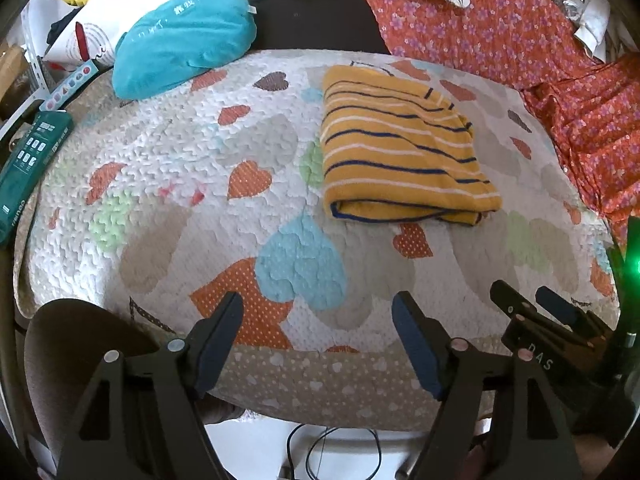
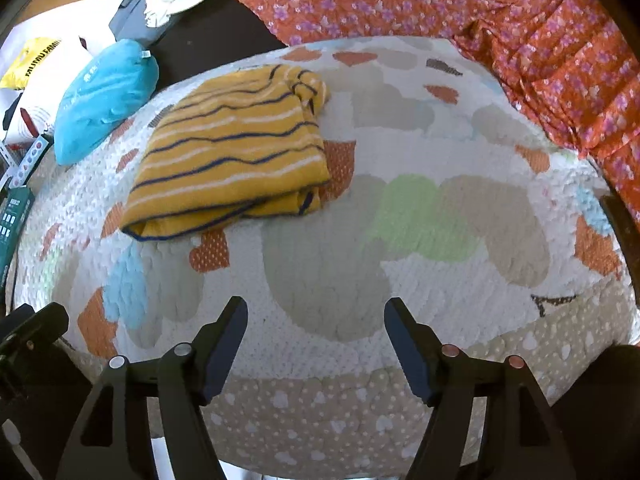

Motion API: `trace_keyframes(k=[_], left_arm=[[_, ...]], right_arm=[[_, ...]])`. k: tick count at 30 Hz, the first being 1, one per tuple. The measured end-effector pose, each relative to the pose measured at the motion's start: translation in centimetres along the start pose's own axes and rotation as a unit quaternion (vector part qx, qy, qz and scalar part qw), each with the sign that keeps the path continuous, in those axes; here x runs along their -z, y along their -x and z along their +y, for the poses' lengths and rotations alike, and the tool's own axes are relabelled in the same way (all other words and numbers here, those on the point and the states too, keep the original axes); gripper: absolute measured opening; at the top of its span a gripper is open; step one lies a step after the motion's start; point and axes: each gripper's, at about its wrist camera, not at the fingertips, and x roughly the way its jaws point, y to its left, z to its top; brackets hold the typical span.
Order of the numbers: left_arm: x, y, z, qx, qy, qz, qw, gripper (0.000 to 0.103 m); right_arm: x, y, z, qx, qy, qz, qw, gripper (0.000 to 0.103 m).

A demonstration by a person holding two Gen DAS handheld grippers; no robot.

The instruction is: Fold small clothes

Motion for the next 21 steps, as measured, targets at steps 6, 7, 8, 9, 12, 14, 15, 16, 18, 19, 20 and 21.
trace_keyframes(k=[6,7,8,9,12,14,15,16,18,19,20,21], left_arm=[[0.1,0.1,-0.3,0.002,-0.003,0.000,1.0000,0.076],[0.1,0.1,-0.4,0.002,-0.004,0.001,1.0000,0.076],[0.1,0.0,-0.3,0.002,-0.005,0.001,1.0000,0.076],[0.1,0.0,-0.3,0.002,-0.005,0.002,1.0000,0.076],[0.1,0.1,-0.3,0.001,-0.005,-0.001,1.0000,0.076],[0.1,0.3,-0.3,-0.004,-0.005,-0.008,0.9999,0.076],[0.1,0.5,-0.2,-0.008,-0.005,-0.013,0.9999,0.076],[0.0,0.8,-0.2,-0.014,-0.006,-0.021,0.9997,0.076],[-0.1,2.1,-0.3,-0.041,-0.013,-0.060,0.9973,0.076],[-0.2,3.0,-0.3,-0.058,-0.016,-0.085,0.9945,0.076],[-0.4,3.8,-0.3,-0.070,-0.018,-0.104,0.9919,0.076],[-0.5,4.9,-0.3,-0.083,-0.019,-0.131,0.9877,0.078]], right_arm=[[0.0,0.1,0.1,0.000,0.004,-0.005,1.000,0.076],[0.0,0.1,0.1,0.000,0.004,-0.004,1.000,0.076],[0.1,0.0,0.0,-0.001,0.003,-0.002,1.000,0.076],[0.1,-0.1,0.0,-0.001,0.002,0.001,1.000,0.076],[0.1,0.0,0.0,-0.001,0.000,0.002,1.000,0.076],[0.1,-0.1,0.0,0.000,0.002,0.001,1.000,0.076],[0.1,-0.1,0.0,-0.001,0.002,0.000,1.000,0.076],[0.1,-0.1,0.0,-0.001,0.002,0.000,1.000,0.076],[0.0,0.0,0.0,-0.002,0.002,0.001,1.000,0.077],[0.0,0.0,0.0,-0.004,0.003,-0.001,1.000,0.077],[0.1,0.1,0.1,-0.006,0.003,-0.002,1.000,0.077],[0.1,0.3,0.3,-0.007,0.005,-0.005,1.000,0.079]])
